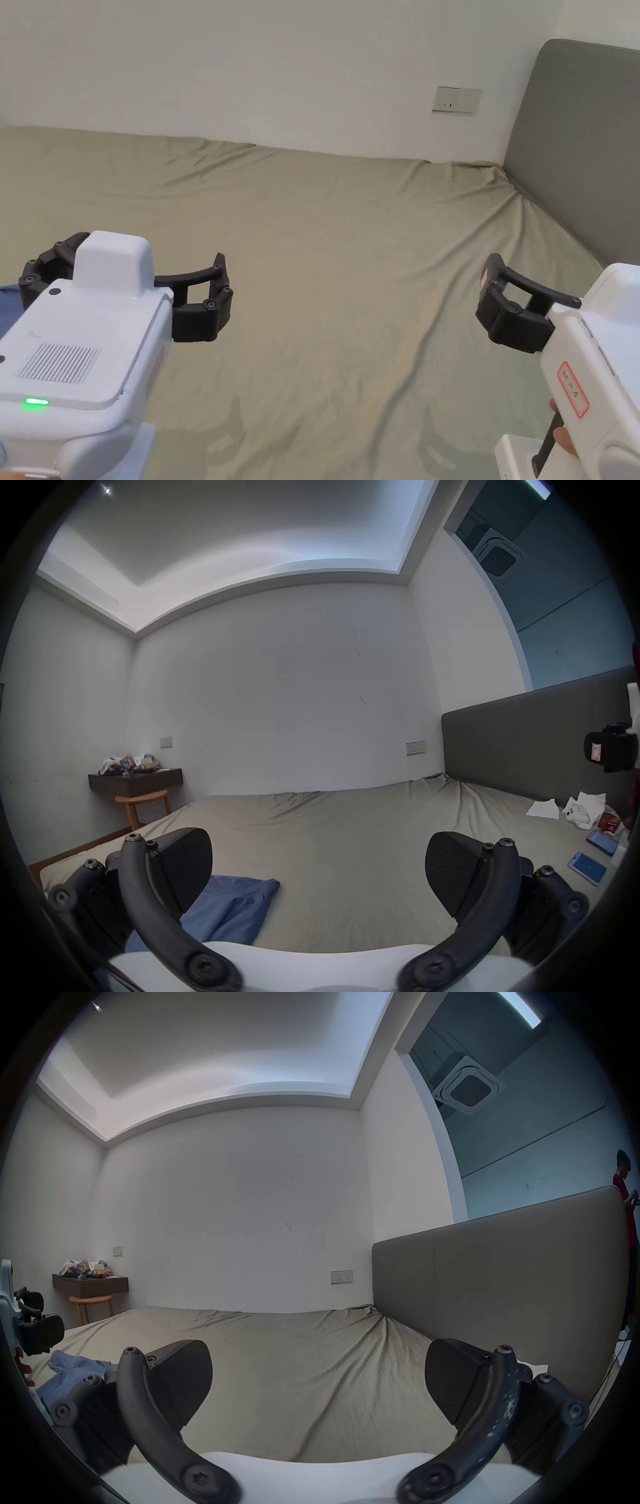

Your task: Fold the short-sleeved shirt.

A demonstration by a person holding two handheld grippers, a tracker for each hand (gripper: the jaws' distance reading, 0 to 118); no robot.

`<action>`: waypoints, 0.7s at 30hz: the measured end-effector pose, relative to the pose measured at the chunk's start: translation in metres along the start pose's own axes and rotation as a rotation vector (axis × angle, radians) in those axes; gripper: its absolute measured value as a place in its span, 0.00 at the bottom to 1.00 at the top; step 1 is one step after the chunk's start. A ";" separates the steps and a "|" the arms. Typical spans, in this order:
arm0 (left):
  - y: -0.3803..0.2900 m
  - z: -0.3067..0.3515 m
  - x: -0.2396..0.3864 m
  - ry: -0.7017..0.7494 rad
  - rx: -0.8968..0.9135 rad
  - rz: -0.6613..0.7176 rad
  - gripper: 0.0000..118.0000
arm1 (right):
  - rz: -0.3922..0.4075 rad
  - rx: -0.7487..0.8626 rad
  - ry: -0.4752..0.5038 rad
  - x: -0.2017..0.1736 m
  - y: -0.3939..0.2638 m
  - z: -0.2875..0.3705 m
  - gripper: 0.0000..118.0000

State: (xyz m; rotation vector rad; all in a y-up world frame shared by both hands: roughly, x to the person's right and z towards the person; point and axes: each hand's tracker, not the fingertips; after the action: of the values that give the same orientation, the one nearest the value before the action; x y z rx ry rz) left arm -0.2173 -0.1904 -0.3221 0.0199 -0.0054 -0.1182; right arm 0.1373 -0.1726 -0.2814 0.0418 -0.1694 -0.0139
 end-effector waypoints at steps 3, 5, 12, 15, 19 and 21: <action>-0.002 0.003 -0.004 -0.056 -0.027 0.036 1.00 | 0.002 0.003 -0.002 0.000 0.000 -0.001 1.00; -0.002 0.004 -0.004 -0.056 -0.026 0.042 1.00 | 0.002 0.004 0.007 -0.002 0.001 0.000 1.00; -0.002 0.000 -0.003 -0.044 -0.023 0.040 1.00 | 0.023 0.005 0.014 -0.010 0.000 0.002 1.00; -0.004 0.004 -0.001 -0.044 -0.010 0.033 0.83 | 0.034 0.034 0.031 -0.014 -0.002 0.007 0.33; -0.005 0.005 0.001 -0.018 -0.040 0.045 0.00 | -0.015 0.015 0.027 -0.013 -0.001 0.010 0.00; -0.005 0.006 0.000 -0.056 -0.082 0.068 0.00 | -0.022 0.021 0.031 -0.012 0.000 0.013 0.00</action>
State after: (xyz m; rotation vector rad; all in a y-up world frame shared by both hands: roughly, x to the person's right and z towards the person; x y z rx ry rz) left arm -0.2178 -0.1950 -0.3163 -0.0651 -0.0574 -0.0507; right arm 0.1230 -0.1734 -0.2706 0.0647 -0.1384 -0.0330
